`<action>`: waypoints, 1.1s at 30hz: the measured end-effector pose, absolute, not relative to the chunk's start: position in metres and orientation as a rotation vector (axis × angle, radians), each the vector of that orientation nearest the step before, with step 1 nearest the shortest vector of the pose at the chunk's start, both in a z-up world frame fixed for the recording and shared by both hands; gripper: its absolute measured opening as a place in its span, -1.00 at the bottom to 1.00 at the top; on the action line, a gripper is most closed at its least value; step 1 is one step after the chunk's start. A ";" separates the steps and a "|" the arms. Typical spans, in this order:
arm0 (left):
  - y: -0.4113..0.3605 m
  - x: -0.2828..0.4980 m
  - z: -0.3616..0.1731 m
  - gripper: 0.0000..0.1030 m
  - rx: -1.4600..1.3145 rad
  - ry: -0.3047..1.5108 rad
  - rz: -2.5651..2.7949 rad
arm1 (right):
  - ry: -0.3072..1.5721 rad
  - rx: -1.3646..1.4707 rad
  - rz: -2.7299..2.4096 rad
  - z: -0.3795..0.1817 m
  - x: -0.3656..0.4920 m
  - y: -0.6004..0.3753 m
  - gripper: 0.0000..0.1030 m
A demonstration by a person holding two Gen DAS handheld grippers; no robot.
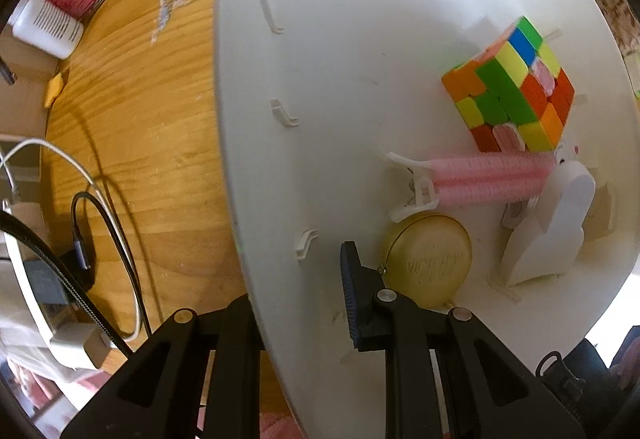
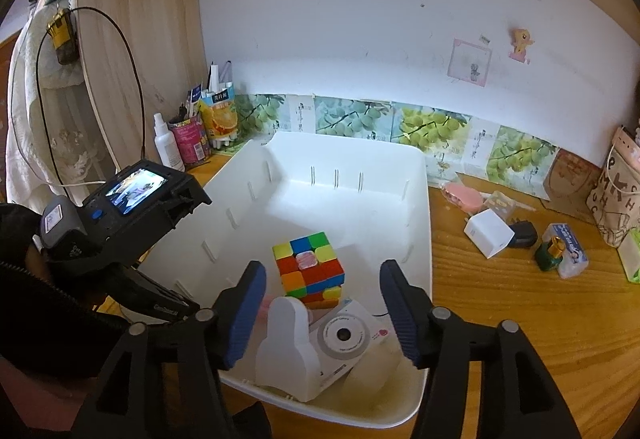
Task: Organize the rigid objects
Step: 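Carry the beige card with the right tool and release it in the tray, then reach the right tool to the white square charger and grasp it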
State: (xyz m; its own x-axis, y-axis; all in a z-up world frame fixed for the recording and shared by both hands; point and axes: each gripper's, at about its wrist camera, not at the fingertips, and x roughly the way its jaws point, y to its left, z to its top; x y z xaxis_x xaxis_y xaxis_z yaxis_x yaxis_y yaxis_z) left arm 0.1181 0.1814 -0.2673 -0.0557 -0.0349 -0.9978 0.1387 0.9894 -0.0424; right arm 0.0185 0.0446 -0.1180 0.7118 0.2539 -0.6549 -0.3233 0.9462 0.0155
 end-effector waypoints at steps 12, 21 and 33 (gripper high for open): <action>0.202 0.121 -0.279 -0.60 -0.042 1.639 -0.008 | 0.627 -0.075 0.321 -0.109 0.032 -0.004 0.56; 0.214 0.126 -0.281 -0.60 -0.080 1.662 0.116 | 0.610 -0.041 0.250 -0.118 0.069 -0.056 0.58; 0.219 0.139 -0.274 -0.60 -0.133 1.671 0.239 | 0.689 -0.010 0.196 -0.148 0.145 -0.115 0.59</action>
